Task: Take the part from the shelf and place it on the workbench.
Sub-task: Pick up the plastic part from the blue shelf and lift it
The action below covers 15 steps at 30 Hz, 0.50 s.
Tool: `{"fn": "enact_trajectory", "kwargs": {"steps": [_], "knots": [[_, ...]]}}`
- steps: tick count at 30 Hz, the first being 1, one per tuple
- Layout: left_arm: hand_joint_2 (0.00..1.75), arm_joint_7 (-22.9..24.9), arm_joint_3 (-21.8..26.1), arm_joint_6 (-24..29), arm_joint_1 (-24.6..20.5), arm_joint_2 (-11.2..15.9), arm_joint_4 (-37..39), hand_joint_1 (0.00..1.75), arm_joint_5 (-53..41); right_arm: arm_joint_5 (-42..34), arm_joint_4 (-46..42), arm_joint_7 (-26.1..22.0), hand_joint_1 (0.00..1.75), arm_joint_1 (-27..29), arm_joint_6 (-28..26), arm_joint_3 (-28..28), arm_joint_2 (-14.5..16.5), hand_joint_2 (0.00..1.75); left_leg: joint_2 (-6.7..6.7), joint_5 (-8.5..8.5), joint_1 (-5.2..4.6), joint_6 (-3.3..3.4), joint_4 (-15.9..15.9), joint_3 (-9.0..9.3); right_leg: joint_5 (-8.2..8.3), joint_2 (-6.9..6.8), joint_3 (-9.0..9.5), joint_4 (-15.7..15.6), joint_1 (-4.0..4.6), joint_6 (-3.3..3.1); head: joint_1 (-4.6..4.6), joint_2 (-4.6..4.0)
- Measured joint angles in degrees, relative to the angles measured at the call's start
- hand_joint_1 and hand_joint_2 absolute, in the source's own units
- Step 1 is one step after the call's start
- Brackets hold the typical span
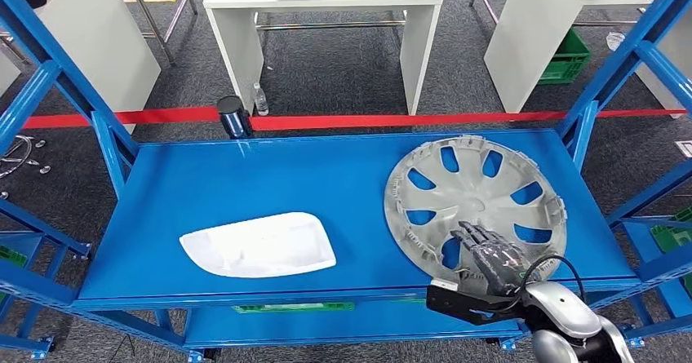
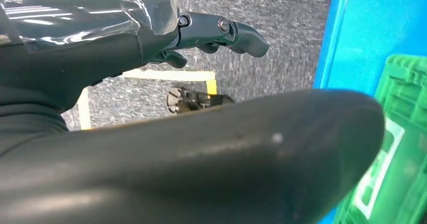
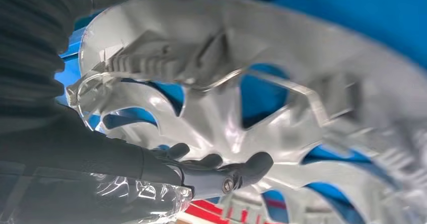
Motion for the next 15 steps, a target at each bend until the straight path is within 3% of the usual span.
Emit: {"fn": "enact_trajectory", "kwargs": {"steps": [2, 4, 5, 6, 7, 8, 10, 12, 15], "knots": [[0.00, -0.21, 0.01, 0.14, -0.14, 0.20, 0.41, 0.00, -0.40, 1.19, 0.81, 0.01, 1.59, -0.36, 0.71, 0.48, 0.03, 1.75, 0.08, 0.65, 0.26, 0.58, -1.00, 0.65, -1.95, -0.13, -1.80, 3.77, 0.07, -0.18, 0.12, 0.00], [0.00, -0.30, 0.01, 0.30, -0.27, 0.38, 0.95, 0.00, -0.71, 1.97, 1.87, 0.02, 1.54, -0.61, 1.07, 0.91, 0.04, 1.75, 0.10, 0.76, 0.07, 0.83, -1.09, 0.58, -5.03, -0.16, -5.40, 11.21, 0.10, -0.52, 0.18, 0.00], [0.00, -0.31, 0.01, 0.36, -0.29, 0.44, 1.23, 0.00, -0.80, 2.21, 2.38, -0.01, 1.52, -0.68, 1.09, 1.10, 0.04, 1.75, 0.08, 0.74, -0.02, 0.85, -1.06, 0.53, -5.93, -0.16, -6.85, 14.16, 0.09, -0.42, 0.19, 0.00], [0.00, -0.31, 0.02, 0.41, -0.30, 0.47, 1.48, 0.00, -0.84, 2.33, 2.81, -0.08, 1.52, -0.78, 1.05, 1.31, 0.05, 1.75, 0.04, 0.72, -0.08, 0.85, -1.01, 0.51, -5.95, -0.17, -7.35, 15.15, 0.08, -0.10, 0.18, 0.00], [0.00, -0.31, 0.02, 0.46, -0.32, 0.50, 1.70, 0.00, -0.87, 2.40, 3.20, -0.19, 1.52, -0.96, 1.00, 1.51, 0.05, 1.75, 0.00, 0.69, -0.10, 0.81, -0.92, 0.52, -5.02, -0.18, -6.63, 13.64, 0.08, 0.39, 0.19, 0.00], [0.00, -0.32, 0.02, 0.49, -0.34, 0.52, 1.87, 0.00, -0.88, 2.42, 3.50, -0.35, 1.52, -1.24, 0.96, 1.69, 0.05, 1.75, -0.05, 0.60, -0.10, 0.71, -0.76, 0.54, -3.48, -0.22, -4.88, 10.11, 0.06, 0.90, 0.19, 0.00], [0.00, -0.33, 0.02, 0.50, -0.37, 0.54, 2.11, 0.00, -0.88, 2.45, 4.01, -0.59, 1.53, -1.88, 0.89, 2.01, 0.05, 1.75, -0.12, 0.25, -0.23, 0.31, -0.21, 0.47, -0.76, -0.37, -1.09, 2.27, 0.11, 1.06, 0.20, 0.00], [0.00, -0.36, 0.02, 0.52, -0.37, 0.60, 2.27, 0.00, -0.87, 2.47, 4.34, -0.67, 1.54, -2.43, 0.73, 2.26, 0.03, 1.75, -0.15, -0.02, -0.43, -0.18, 0.18, 0.35, 0.07, -0.44, 0.33, -0.67, 0.35, 0.14, 0.15, 0.00], [0.00, -0.49, 0.02, 0.59, -0.38, 0.72, 2.40, 0.00, -0.85, 2.48, 4.63, -0.79, 1.53, -2.95, 0.56, 2.49, 0.04, 1.75, -0.16, -0.41, -0.30, -0.94, 0.68, 0.11, 0.37, -0.40, 0.57, -0.77, 0.27, -0.96, 0.12, 0.00]]}}
